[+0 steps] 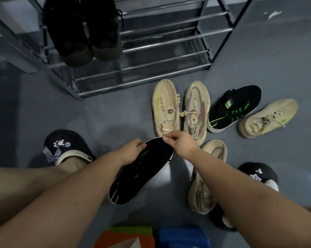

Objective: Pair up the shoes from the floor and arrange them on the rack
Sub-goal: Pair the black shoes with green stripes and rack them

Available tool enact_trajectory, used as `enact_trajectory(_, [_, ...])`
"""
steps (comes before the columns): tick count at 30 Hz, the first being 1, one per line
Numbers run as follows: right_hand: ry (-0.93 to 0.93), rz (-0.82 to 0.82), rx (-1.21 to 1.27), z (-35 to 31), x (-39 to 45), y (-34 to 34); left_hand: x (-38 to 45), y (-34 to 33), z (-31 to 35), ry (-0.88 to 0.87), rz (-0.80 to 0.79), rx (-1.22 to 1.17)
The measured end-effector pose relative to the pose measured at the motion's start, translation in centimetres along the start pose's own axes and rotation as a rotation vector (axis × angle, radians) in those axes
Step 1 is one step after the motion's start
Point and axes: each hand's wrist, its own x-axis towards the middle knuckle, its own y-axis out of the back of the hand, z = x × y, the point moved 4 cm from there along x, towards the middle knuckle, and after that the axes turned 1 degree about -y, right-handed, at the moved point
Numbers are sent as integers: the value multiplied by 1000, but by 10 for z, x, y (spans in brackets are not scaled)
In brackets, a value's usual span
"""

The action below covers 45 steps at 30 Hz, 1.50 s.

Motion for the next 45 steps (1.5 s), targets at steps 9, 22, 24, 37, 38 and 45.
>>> enact_trajectory(9, [77, 214, 83, -42, -49, 68, -29, 22, 57, -180, 247, -354])
enact_trajectory(22, [7, 32, 246, -42, -84, 73, -62, 58, 95, -167, 282, -952])
enact_trajectory(24, [6, 21, 357, -40, -87, 70, -63, 59, 94, -148, 281, -964])
enact_trajectory(37, [-5, 178, 575, -25, -79, 72, -66, 36, 98, -168, -12, -1156])
enact_trajectory(38, [-24, 190, 604, -23, -77, 73, -68, 29, 99, -161, -92, -1124])
enact_trajectory(45, [-114, 282, 669, -12, -65, 86, -70, -10, 107, -194, -347, -996])
